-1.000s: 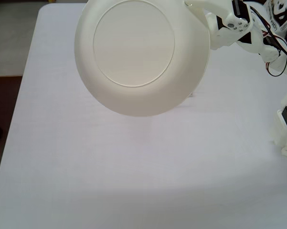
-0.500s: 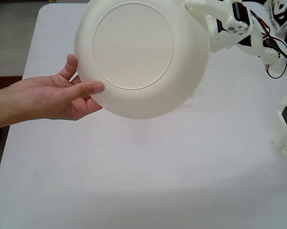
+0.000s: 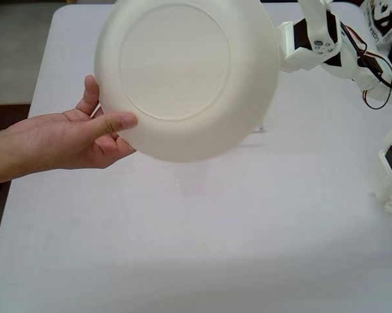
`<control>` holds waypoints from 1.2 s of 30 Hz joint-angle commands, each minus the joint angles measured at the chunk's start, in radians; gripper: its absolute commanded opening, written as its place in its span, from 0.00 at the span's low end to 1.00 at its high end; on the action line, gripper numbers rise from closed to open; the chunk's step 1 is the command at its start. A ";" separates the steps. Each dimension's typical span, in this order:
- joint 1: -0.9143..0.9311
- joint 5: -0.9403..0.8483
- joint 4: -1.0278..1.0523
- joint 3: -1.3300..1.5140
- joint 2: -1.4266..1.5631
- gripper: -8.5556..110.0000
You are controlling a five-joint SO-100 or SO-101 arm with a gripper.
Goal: Please give me two plates.
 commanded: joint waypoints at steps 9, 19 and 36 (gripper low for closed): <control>0.127 0.164 0.305 0.344 0.454 0.37; 0.249 0.486 0.460 0.779 0.752 0.07; 0.225 0.523 0.508 1.367 1.184 0.07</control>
